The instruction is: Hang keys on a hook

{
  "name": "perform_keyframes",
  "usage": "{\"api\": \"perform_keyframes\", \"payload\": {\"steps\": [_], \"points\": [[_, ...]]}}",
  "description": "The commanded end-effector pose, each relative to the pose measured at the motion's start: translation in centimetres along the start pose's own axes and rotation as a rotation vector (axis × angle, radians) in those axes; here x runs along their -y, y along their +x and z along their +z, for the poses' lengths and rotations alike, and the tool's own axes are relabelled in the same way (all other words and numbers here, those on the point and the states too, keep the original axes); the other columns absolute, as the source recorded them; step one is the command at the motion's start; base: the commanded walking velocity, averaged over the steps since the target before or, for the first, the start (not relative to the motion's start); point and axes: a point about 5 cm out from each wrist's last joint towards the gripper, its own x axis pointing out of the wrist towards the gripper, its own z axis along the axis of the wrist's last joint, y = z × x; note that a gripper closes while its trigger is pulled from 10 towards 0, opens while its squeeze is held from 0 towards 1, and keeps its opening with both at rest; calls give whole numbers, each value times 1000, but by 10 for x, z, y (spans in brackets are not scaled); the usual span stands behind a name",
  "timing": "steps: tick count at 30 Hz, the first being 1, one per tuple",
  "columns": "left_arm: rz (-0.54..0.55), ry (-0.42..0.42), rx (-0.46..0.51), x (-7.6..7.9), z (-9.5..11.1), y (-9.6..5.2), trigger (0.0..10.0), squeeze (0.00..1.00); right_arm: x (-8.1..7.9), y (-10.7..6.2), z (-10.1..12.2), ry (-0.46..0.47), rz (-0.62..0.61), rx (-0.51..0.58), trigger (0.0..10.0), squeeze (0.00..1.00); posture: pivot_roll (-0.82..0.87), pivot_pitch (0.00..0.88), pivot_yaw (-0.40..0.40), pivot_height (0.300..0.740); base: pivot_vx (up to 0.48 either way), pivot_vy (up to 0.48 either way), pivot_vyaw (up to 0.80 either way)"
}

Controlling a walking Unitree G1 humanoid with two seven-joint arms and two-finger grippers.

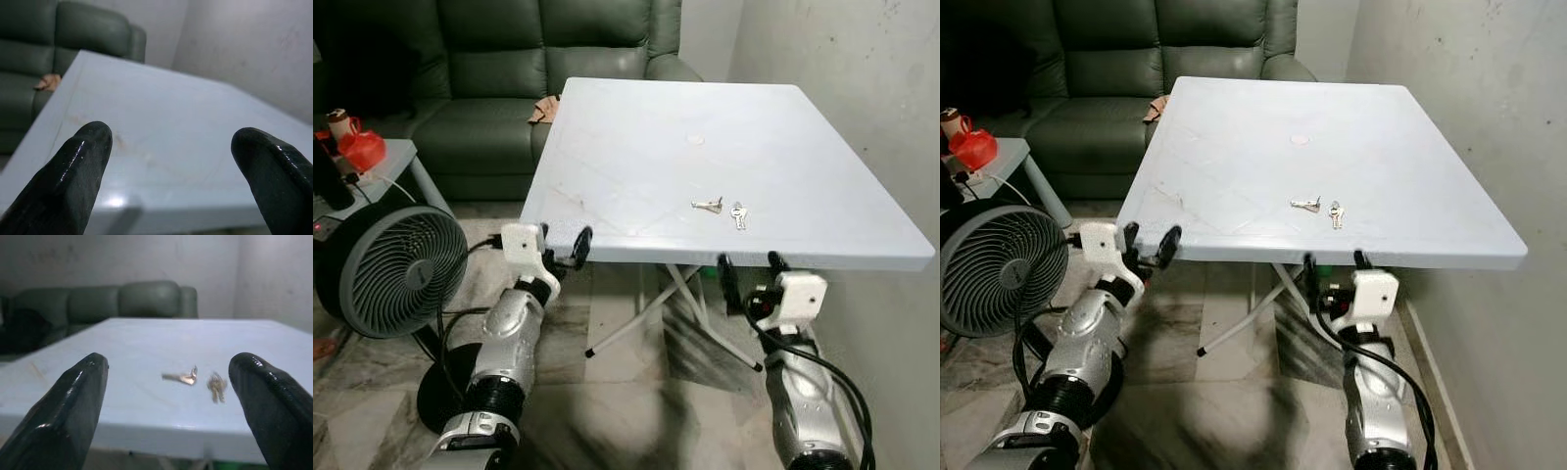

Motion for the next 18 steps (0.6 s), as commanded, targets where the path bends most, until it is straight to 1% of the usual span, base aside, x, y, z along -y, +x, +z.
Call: {"api": "perform_keyframes", "payload": {"steps": [1, 2, 3, 4, 5, 6, 8, 10, 13, 18], "points": [[13, -25, -5, -3, -1, -5, 10000, 0, -3, -3, 0, 13, 11, -14, 10000, 0, -31, 0, 1, 732, 0, 0, 0], [24, -38, -3, -5, 0, -10, 10000, 0, -4, -10, -2, 14, 17, -32, 10000, 0, -31, 0, 0, 732, 0, 0, 0], [29, -39, -5, -5, -1, -13, 10000, 0, -4, -14, -3, 17, 18, -41, 10000, 0, -29, 0, 0, 732, 0, 0, 0], [31, -42, -20, -8, -4, -20, 10000, 0, -3, -24, -9, 24, 8, -81, 10000, 0, -25, 0, -2, 732, 0, 0, 0], [31, -42, -20, -8, -4, -20, 10000, 0, -3, -24, -9, 24, 8, -81, 10000, 0, -25, 0, -2, 732, 0, 0, 0], [34, -29, -35, -10, -7, -25, 10000, 0, -3, -31, -12, 22, 6, -107, 10000, 0, -25, 0, -2, 732, 0, 0, 0], [39, -30, -45, -11, -8, -29, 10000, 0, -3, -34, -13, 17, 7, -117, 10000, 0, -23, 0, -2, 732, 0, 0, 0], [34, -19, -53, -12, -8, -32, 10000, 0, -3, -35, -9, 23, 0, -113, 10000, 0, -24, 0, -1, 732, 0, 0, 0], [38, -32, -60, -12, -5, -35, 10000, 0, -4, -32, -3, 24, -2, -104, 10000, 0, -26, 0, 2, 732, 0, 0, 0], [34, -28, -66, -11, -3, -34, 10000, 0, -5, -27, 3, 27, -3, -89, 10000, 0, -27, 0, 2, 732, 0, 0, 0]]}}
